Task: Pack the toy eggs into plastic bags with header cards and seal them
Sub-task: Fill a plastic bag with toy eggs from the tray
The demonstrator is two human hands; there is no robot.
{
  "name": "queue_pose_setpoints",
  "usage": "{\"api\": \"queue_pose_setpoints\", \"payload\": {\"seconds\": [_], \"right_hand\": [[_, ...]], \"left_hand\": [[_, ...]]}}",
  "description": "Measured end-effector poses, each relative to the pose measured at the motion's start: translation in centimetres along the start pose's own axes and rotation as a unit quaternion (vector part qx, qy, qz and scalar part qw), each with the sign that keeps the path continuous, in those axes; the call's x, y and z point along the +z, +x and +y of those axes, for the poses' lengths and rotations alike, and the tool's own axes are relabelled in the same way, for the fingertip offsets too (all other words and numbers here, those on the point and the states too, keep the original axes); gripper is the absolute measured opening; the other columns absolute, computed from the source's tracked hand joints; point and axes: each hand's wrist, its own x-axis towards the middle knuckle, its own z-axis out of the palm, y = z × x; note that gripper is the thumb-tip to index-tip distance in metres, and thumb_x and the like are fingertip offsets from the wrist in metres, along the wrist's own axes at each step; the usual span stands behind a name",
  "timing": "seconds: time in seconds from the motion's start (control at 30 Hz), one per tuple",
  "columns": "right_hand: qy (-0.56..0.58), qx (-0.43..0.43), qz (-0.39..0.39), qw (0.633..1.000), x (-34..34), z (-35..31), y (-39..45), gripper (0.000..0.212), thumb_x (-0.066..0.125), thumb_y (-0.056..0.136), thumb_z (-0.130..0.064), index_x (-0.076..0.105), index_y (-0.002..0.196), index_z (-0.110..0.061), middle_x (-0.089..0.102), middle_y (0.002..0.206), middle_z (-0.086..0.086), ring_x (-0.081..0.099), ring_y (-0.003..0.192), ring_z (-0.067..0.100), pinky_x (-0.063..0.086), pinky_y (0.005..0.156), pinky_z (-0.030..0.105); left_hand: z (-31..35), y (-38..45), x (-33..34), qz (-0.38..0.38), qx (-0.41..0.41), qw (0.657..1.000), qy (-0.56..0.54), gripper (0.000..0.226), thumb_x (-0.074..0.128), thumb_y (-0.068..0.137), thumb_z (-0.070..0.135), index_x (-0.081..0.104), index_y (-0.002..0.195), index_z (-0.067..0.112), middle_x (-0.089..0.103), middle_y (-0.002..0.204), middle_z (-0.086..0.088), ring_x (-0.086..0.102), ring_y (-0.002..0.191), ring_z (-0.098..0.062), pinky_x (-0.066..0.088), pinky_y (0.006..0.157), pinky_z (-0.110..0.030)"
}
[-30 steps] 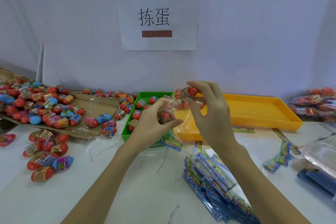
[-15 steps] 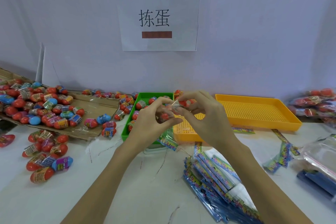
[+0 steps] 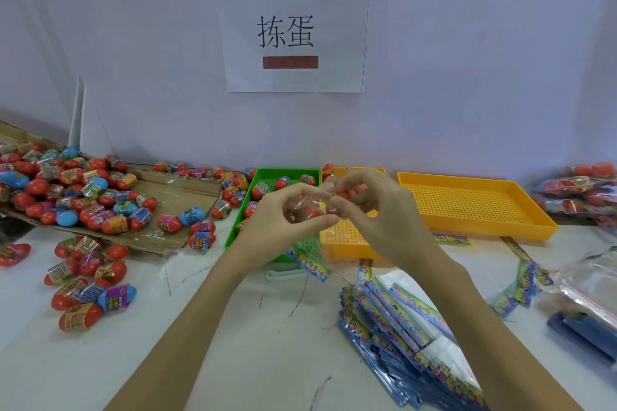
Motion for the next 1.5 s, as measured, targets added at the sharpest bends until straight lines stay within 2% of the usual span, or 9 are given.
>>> {"api": "queue_pose_setpoints", "payload": {"seconds": [0.17, 0.33, 0.47, 0.63, 0.77, 0.9, 1.0, 1.2, 1.5], "right_hand": [[0.047, 0.034, -0.026, 0.998, -0.6, 0.2, 0.2, 0.011, 0.072, 0.096, -0.022, 0.07, 0.106, -0.017, 0.071, 0.091, -0.011, 0.071, 0.075, 0.01, 0.06, 0.066, 0.027], [0.036, 0.077, -0.083, 0.993, -0.8, 0.6, 0.2, 0.027, 0.075, 0.092, -0.032, 0.075, 0.115, -0.017, 0.076, 0.101, -0.01, 0.072, 0.091, 0.004, 0.061, 0.078, 0.023], [0.057, 0.11, -0.127, 0.984, -1.0, 0.9, 0.2, 0.022, 0.079, 0.088, -0.031, 0.078, 0.105, -0.017, 0.076, 0.096, -0.009, 0.073, 0.088, 0.003, 0.059, 0.073, 0.02], [0.053, 0.104, -0.102, 0.988, -0.8, 0.8, 0.1, 0.01, 0.079, 0.088, -0.027, 0.078, 0.097, -0.023, 0.074, 0.092, -0.012, 0.069, 0.088, 0.002, 0.058, 0.073, 0.018], [0.048, 0.098, -0.086, 0.99, -0.9, 0.8, 0.3, 0.005, 0.076, 0.092, -0.022, 0.078, 0.095, -0.018, 0.074, 0.089, -0.009, 0.07, 0.084, 0.007, 0.059, 0.072, 0.022], [0.065, 0.123, -0.037, 0.99, -1.4, 1.0, 0.3, 0.005, 0.073, 0.095, -0.02, 0.075, 0.093, -0.015, 0.074, 0.089, -0.003, 0.072, 0.082, 0.01, 0.061, 0.073, 0.027], [0.073, 0.15, -0.034, 0.985, -1.5, 1.1, 0.3, 0.011, 0.072, 0.096, -0.024, 0.077, 0.097, -0.014, 0.075, 0.091, -0.002, 0.073, 0.083, 0.011, 0.062, 0.08, 0.034], [0.057, 0.16, -0.118, 0.978, -1.4, 1.0, 0.1, 0.023, 0.081, 0.088, -0.03, 0.071, 0.108, -0.034, 0.071, 0.107, -0.013, 0.071, 0.09, 0.005, 0.061, 0.081, 0.025], [0.148, 0.207, -0.081, 0.964, -1.3, 1.4, -0.1, 0.015, 0.085, 0.083, -0.026, 0.076, 0.093, -0.02, 0.077, 0.092, -0.01, 0.074, 0.09, 0.006, 0.061, 0.081, 0.024]], "left_hand": [[0.4, 0.0, 0.0, -0.017, -0.008, 0.999, -0.046, 0.023, 0.07, 0.097, 0.036, 0.072, 0.117, 0.024, 0.08, 0.105, 0.008, 0.076, 0.099, -0.01, 0.061, 0.082, -0.024], [0.5, -0.1, -0.1, 0.013, -0.018, 0.999, -0.047, 0.022, 0.071, 0.094, 0.036, 0.074, 0.113, 0.025, 0.078, 0.109, 0.011, 0.076, 0.09, -0.012, 0.059, 0.064, -0.022], [0.3, -0.1, -0.1, 0.006, -0.034, 0.998, -0.059, 0.021, 0.073, 0.095, 0.03, 0.073, 0.114, 0.02, 0.079, 0.107, 0.009, 0.079, 0.082, -0.019, 0.062, 0.064, -0.026], [0.4, 0.0, 0.0, 0.0, -0.067, 0.995, -0.077, 0.029, 0.072, 0.093, 0.037, 0.07, 0.118, 0.021, 0.08, 0.104, 0.005, 0.08, 0.08, -0.025, 0.061, 0.064, -0.025], [0.1, 0.2, -0.7, -0.042, -0.131, 0.979, -0.149, 0.047, 0.078, 0.088, 0.04, 0.065, 0.131, 0.025, 0.08, 0.111, -0.003, 0.078, 0.095, -0.025, 0.061, 0.082, -0.028], [-0.3, 0.2, -1.5, -0.086, -0.177, 0.939, -0.283, 0.062, 0.084, 0.083, 0.013, 0.062, 0.14, 0.023, 0.071, 0.132, -0.012, 0.072, 0.116, -0.031, 0.062, 0.092, -0.043], [-0.4, 0.4, -1.2, -0.08, -0.187, 0.918, -0.341, 0.058, 0.072, 0.089, -0.002, 0.058, 0.142, 0.016, 0.074, 0.125, -0.016, 0.073, 0.114, -0.031, 0.063, 0.087, -0.045], [-0.7, 0.3, -0.6, -0.057, -0.188, 0.907, -0.372, 0.045, 0.058, 0.099, -0.006, 0.056, 0.143, 0.006, 0.071, 0.13, -0.019, 0.073, 0.112, -0.03, 0.062, 0.093, -0.047], [-0.1, 0.4, -0.3, -0.026, -0.19, 0.904, -0.381, 0.037, 0.058, 0.102, 0.001, 0.057, 0.139, -0.002, 0.072, 0.128, -0.018, 0.073, 0.113, -0.028, 0.061, 0.089, -0.032]]}}
